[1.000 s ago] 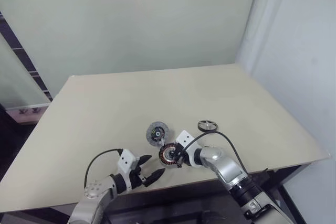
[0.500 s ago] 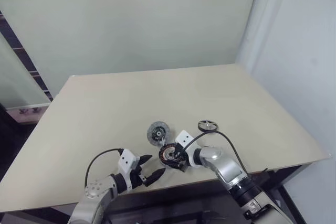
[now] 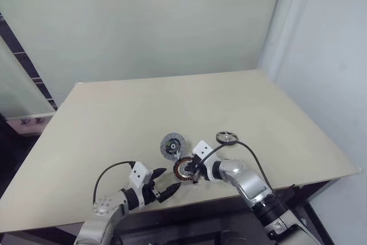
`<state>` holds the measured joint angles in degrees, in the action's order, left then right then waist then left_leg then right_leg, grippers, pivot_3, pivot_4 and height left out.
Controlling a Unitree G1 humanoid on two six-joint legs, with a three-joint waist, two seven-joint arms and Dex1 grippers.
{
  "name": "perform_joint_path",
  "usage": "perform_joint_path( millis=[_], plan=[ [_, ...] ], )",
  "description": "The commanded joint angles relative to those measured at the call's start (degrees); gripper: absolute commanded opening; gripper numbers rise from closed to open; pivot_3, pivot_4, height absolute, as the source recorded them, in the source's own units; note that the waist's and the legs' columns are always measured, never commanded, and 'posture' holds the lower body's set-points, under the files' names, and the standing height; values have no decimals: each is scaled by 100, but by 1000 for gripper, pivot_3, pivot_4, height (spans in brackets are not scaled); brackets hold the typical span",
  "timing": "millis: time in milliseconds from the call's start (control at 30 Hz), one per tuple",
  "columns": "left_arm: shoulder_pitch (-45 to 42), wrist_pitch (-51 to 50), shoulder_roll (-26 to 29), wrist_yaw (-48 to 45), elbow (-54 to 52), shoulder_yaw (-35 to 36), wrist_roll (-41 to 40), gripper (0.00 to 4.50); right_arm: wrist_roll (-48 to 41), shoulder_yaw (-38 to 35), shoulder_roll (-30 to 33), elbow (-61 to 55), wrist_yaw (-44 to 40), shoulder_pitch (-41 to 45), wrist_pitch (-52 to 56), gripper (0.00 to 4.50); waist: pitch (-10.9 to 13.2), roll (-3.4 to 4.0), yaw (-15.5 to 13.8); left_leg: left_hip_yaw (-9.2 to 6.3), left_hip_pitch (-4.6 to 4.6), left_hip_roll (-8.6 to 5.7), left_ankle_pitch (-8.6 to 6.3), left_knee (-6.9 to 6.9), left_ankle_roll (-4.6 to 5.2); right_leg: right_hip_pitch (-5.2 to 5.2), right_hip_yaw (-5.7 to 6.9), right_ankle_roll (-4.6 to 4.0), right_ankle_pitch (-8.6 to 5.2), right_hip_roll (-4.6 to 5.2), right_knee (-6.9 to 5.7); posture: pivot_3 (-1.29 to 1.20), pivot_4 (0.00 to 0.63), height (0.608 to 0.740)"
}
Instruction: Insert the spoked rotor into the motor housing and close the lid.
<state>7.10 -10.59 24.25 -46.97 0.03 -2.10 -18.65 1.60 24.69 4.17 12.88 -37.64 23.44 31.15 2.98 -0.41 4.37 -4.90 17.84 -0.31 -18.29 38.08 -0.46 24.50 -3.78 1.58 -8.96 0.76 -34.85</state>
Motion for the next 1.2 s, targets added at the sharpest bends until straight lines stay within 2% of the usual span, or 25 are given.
perform_joint_path(
  millis=[33,867,1200],
  plan=[
    [-83,80,-5,-24,-73,-29,34,4500,-35,11,-23,-182,-9,83,-47,31,0,0,0,0,0,0,0,-1,0,0,0,0,0,0,0,0,0,740],
    [-11,123,-54,47,-108,-59,14,4500,248,149,-266,315,416,287,-287,31,0,0,5,0,-1,1,0,0,0,1,0,0,0,0,-1,0,0,740],
    [32,136,-62,39,-125,-72,8,4500,209,151,-269,159,355,235,-166,31,0,0,33,0,-1,1,0,-1,0,1,0,0,0,0,-1,0,0,740]
  ],
)
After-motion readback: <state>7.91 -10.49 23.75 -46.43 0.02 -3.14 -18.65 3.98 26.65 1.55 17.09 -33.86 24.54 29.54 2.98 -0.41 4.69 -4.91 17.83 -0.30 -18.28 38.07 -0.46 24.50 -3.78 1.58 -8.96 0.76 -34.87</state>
